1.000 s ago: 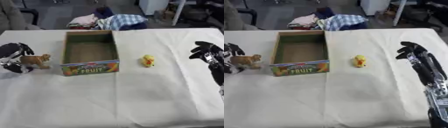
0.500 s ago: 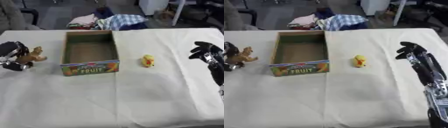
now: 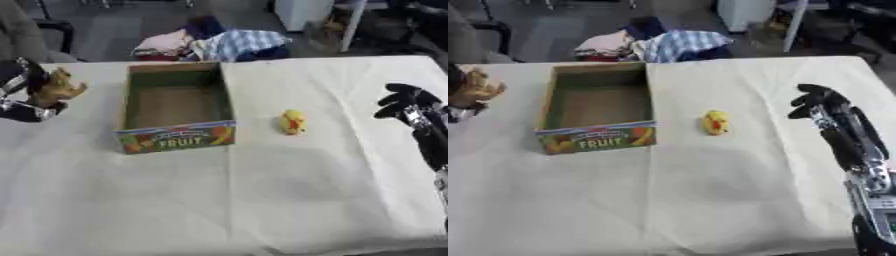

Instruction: Pick up objects on the table and place them in the box.

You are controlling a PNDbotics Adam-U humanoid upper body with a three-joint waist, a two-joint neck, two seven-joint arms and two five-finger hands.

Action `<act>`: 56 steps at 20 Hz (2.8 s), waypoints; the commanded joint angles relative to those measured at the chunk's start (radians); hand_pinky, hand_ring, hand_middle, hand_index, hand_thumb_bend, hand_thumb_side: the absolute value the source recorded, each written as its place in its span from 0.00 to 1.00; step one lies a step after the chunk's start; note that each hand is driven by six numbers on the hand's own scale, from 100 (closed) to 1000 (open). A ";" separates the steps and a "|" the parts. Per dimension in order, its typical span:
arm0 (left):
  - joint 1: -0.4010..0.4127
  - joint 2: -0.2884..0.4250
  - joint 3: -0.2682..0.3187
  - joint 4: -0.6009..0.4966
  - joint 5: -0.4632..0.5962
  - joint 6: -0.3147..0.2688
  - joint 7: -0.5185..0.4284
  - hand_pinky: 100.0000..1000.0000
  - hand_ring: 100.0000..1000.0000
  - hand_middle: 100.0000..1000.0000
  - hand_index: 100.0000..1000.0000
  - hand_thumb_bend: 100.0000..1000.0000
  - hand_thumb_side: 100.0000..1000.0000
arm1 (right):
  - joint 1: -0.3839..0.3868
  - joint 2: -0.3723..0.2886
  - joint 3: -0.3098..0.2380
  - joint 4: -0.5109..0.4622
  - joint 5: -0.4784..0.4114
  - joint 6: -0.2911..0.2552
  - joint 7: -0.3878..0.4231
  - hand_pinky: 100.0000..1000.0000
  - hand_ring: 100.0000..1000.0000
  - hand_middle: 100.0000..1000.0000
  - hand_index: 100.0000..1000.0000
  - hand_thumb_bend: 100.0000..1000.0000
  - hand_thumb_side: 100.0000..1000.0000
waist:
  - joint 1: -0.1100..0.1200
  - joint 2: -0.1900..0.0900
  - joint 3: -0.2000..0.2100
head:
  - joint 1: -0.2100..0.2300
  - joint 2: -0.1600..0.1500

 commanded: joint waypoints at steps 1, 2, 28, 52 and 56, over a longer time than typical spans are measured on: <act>-0.056 0.031 -0.006 -0.043 0.041 0.009 -0.016 0.67 0.31 0.27 0.44 0.06 0.00 | -0.011 -0.014 -0.002 -0.011 -0.005 -0.001 0.004 0.63 0.52 0.55 0.80 0.00 0.66 | 0.004 -0.015 -0.004 | 0.009 0.005; -0.072 0.021 -0.012 -0.045 0.036 0.008 -0.012 0.67 0.31 0.28 0.44 0.07 0.00 | -0.012 -0.013 0.001 -0.013 -0.007 -0.002 0.007 0.63 0.52 0.55 0.80 0.00 0.66 | 0.004 -0.016 -0.006 | 0.011 0.005; -0.152 -0.298 -0.096 0.140 -0.301 -0.112 0.016 0.76 0.49 0.45 0.60 0.15 0.11 | -0.043 0.024 0.044 -0.064 -0.030 -0.002 0.076 0.63 0.52 0.55 0.80 0.00 0.65 | -0.006 0.004 -0.086 | 0.065 0.005; -0.124 -0.105 -0.097 -0.105 -0.132 -0.147 -0.256 0.91 0.80 0.85 0.88 0.64 1.00 | -0.049 0.001 0.030 -0.043 -0.013 -0.009 0.063 0.63 0.52 0.55 0.80 0.00 0.64 | -0.009 -0.006 -0.048 | 0.031 0.005; -0.075 -0.051 -0.093 -0.208 0.068 -0.124 -0.277 0.94 0.71 0.77 0.84 0.42 0.92 | -0.083 -0.029 0.036 -0.024 0.001 -0.023 0.074 0.63 0.53 0.56 0.81 0.00 0.63 | -0.011 -0.009 -0.035 | 0.023 0.005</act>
